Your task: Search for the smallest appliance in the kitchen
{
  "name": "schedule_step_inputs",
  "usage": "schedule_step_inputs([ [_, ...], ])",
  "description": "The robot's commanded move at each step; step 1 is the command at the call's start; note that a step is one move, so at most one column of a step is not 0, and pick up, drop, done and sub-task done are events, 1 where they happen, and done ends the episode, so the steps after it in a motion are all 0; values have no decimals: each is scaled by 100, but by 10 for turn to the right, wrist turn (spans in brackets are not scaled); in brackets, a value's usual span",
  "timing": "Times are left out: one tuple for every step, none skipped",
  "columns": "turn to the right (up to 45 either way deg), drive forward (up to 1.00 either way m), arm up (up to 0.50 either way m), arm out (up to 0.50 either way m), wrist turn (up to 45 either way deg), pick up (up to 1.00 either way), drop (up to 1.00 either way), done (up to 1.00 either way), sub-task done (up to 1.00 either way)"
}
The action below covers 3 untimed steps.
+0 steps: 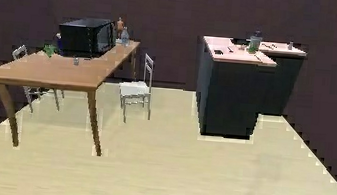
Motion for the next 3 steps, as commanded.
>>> schedule_step_inputs([
  [0,100,0,0,0,0,0,0,0],
  [0,55,0,0,0,0,0,0,0],
  [-450,0,0,0,0,0,0,0,0],
])
